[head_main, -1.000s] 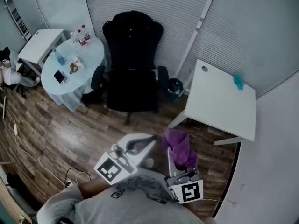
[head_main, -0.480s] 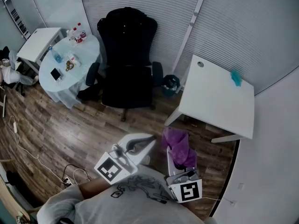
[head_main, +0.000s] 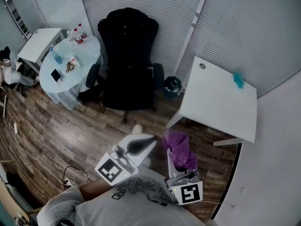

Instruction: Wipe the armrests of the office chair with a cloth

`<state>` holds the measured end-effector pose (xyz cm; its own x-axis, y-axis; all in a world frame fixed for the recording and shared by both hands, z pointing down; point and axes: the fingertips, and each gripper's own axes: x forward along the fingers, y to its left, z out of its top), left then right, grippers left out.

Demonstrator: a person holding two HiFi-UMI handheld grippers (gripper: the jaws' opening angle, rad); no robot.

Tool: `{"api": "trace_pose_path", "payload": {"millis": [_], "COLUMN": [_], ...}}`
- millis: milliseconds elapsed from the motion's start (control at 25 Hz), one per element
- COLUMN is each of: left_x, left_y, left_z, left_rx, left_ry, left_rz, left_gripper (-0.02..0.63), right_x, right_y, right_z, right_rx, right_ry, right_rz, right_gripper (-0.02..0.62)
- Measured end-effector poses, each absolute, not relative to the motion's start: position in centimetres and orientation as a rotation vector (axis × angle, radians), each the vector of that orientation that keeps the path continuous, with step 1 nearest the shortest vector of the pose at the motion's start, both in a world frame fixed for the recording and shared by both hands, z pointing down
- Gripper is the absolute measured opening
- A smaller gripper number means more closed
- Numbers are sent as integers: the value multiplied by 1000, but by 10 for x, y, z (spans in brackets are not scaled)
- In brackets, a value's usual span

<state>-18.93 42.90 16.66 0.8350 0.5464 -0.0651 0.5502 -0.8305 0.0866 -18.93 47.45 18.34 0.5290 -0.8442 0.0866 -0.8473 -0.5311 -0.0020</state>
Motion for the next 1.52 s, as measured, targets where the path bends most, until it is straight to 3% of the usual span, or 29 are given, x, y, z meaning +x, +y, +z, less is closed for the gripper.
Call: {"api": "trace_pose_path", "payload": {"millis": [1520], "left_x": [104], "left_y": [179], "left_z": [185], "left_rx": [2941], "left_ry": [808], "left_rz": [-26], "left_gripper": [2], "right_x": [111], "right_y": [219], "right_z": [195], "right_rx": [2642], "right_ry": [-1575], "right_rz": [147], "right_gripper": [29]}}
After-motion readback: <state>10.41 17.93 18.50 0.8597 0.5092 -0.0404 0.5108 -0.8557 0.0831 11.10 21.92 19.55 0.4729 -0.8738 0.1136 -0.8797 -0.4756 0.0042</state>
